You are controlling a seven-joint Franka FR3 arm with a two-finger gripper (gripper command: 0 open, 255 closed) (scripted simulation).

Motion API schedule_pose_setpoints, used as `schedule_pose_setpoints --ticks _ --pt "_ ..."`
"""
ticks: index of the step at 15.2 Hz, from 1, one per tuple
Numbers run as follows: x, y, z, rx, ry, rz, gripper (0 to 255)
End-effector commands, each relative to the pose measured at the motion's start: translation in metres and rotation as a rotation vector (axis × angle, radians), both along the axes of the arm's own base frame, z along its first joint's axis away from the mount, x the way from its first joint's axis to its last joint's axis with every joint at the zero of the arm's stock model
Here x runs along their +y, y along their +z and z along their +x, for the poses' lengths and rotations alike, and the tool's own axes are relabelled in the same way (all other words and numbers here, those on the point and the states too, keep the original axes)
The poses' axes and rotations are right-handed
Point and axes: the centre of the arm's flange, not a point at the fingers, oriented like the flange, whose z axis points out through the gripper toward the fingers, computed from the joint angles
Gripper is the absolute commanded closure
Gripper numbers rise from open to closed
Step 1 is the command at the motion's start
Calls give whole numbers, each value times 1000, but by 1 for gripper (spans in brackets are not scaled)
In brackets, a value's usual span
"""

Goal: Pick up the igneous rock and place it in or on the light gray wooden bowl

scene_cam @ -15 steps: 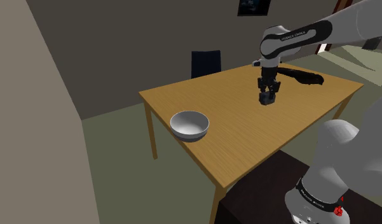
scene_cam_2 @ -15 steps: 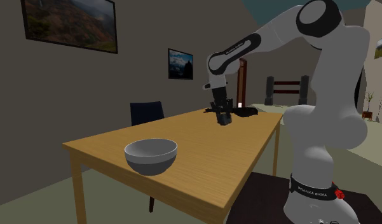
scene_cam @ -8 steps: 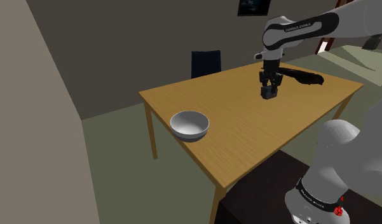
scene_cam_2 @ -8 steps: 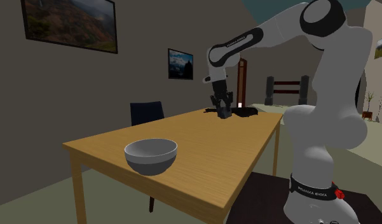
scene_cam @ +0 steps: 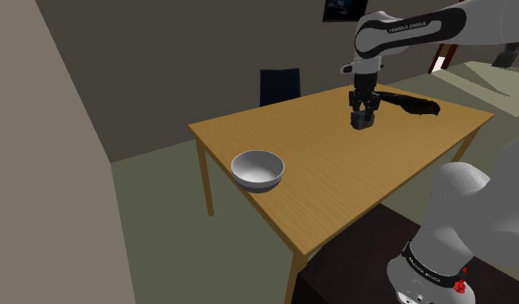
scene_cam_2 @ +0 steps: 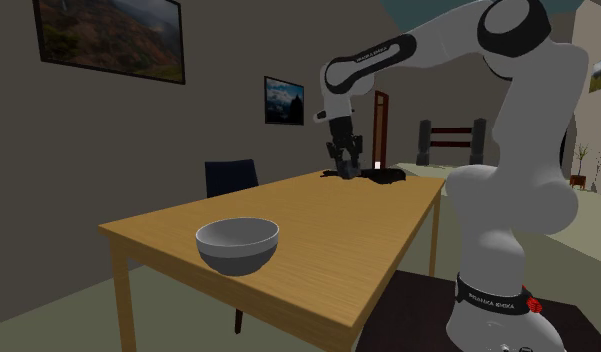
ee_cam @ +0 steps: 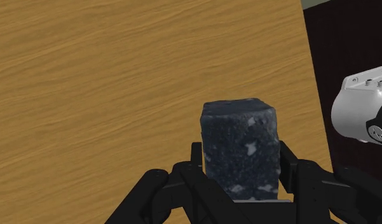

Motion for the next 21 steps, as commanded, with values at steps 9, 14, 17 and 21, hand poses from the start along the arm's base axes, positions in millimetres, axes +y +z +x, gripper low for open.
schedule_pose_setpoints --ticks 9,14,17,21 --pt "123 5 43 0 -1 0 255" --pt "185 7 64 0 -1 0 255" --pt "222 8 77 0 -1 0 255" --pt "272 9 94 0 -1 0 255"
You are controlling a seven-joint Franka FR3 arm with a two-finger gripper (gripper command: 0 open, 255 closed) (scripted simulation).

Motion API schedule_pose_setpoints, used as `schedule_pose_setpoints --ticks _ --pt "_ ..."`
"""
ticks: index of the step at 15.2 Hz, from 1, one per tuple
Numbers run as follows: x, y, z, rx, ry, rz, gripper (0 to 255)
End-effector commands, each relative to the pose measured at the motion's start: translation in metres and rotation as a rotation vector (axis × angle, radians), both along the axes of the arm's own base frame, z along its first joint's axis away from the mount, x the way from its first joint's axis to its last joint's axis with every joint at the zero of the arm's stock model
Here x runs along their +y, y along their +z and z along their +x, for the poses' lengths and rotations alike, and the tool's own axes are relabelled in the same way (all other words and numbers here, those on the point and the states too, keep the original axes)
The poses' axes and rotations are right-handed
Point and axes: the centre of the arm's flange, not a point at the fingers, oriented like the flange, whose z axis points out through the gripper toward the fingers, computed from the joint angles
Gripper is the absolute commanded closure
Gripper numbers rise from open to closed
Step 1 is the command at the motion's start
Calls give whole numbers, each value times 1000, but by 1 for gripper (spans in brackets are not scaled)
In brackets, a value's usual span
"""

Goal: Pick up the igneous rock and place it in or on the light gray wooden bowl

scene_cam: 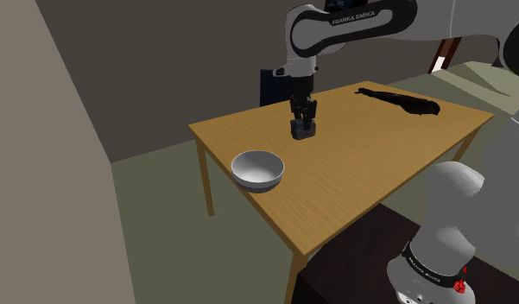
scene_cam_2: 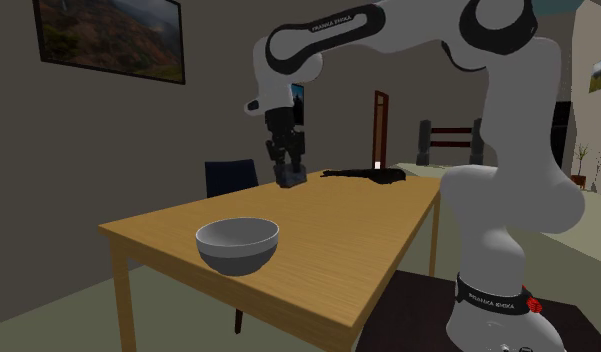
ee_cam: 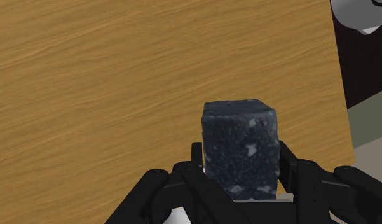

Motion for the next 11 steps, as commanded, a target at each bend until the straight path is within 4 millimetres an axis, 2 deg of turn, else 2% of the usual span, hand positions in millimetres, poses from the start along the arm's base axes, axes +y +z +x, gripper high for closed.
schedule_pose_setpoints --ticks 1,11 --pt "27 -2 7 0 -1 1 255" --pt "152 2 50 0 -1 1 255"
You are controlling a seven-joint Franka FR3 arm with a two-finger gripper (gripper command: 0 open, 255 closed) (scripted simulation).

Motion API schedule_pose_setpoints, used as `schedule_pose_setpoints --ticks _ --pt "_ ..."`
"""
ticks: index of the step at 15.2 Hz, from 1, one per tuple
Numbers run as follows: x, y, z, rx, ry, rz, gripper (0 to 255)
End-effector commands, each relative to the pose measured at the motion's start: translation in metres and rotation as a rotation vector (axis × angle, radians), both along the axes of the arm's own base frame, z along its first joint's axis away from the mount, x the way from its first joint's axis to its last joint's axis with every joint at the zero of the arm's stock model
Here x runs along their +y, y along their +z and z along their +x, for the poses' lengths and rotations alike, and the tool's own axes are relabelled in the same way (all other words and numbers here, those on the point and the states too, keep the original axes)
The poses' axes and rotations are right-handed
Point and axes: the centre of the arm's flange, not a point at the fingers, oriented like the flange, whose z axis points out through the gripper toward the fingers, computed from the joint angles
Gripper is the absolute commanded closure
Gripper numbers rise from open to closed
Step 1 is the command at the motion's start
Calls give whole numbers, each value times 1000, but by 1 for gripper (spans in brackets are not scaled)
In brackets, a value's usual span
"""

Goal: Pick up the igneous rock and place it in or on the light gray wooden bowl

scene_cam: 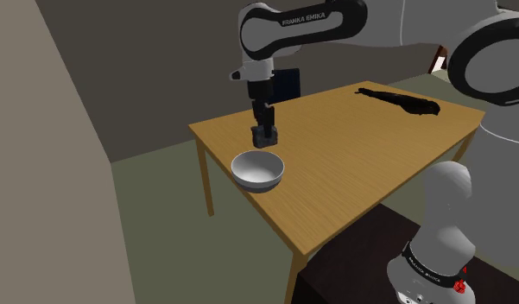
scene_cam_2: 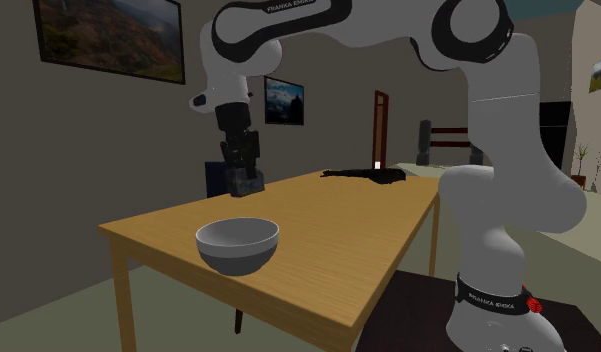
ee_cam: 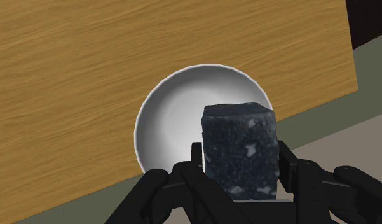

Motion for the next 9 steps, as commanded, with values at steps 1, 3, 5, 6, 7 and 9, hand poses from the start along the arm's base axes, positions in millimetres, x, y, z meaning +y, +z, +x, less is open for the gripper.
schedule_pose_setpoints --ticks 1,3,5,6,7,9 --pt "23 2 7 0 0 1 255" --pt "23 -9 7 0 0 1 255" --pt "23 -19 7 0 0 1 255" --pt "23 -25 7 0 0 1 255" --pt "23 -30 7 0 0 1 255" --pt "23 -41 7 0 0 1 255"
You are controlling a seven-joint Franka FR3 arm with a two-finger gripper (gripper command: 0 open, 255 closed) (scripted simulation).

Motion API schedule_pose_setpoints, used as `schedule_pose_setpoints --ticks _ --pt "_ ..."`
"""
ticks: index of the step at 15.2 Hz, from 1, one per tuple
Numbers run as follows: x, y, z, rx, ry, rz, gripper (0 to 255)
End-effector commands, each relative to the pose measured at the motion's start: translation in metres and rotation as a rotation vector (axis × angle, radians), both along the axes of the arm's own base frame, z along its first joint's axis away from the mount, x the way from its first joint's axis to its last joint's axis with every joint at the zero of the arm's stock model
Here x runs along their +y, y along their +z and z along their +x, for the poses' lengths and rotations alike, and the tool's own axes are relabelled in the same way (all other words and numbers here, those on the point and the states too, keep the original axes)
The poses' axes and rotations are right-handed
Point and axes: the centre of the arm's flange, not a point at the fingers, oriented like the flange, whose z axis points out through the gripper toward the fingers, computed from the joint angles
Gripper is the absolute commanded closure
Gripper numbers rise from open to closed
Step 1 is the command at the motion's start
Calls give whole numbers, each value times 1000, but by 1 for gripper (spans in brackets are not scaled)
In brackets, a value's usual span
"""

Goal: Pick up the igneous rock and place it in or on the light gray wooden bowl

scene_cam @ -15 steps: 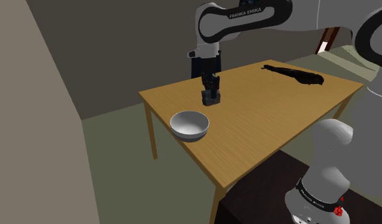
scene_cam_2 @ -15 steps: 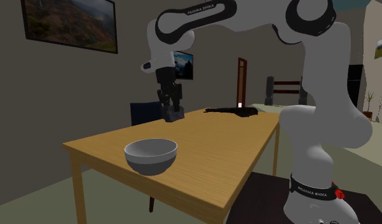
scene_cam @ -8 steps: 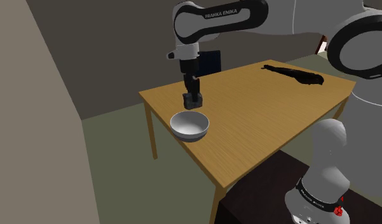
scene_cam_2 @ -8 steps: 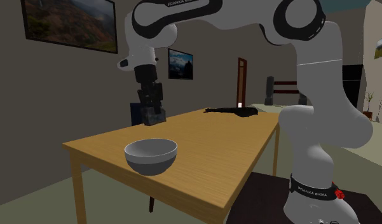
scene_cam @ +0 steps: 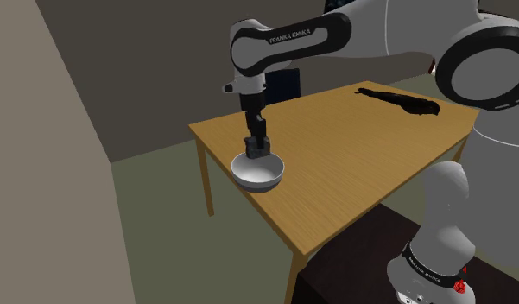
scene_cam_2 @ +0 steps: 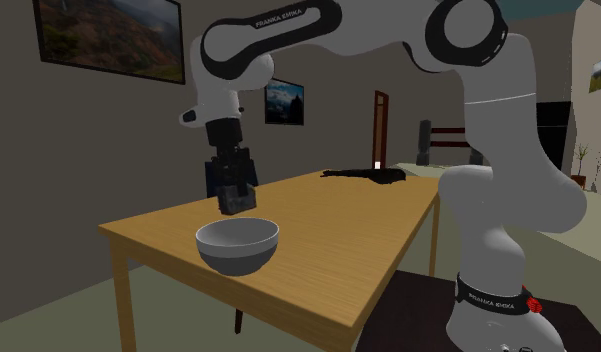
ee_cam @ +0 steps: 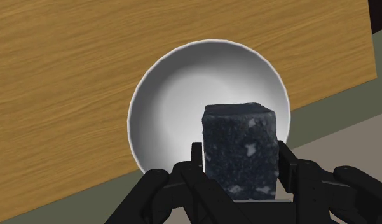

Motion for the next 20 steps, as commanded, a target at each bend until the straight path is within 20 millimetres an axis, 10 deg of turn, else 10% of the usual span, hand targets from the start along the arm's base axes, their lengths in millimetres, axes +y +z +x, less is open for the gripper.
schedule_pose_setpoints --ticks 1,15,16,20 --pt "0 -11 -1 -1 0 0 255" --pt "0 -46 -1 -1 0 0 255" --pt "0 -46 -1 -1 0 0 0" --pt "0 -46 -1 -1 0 0 0"
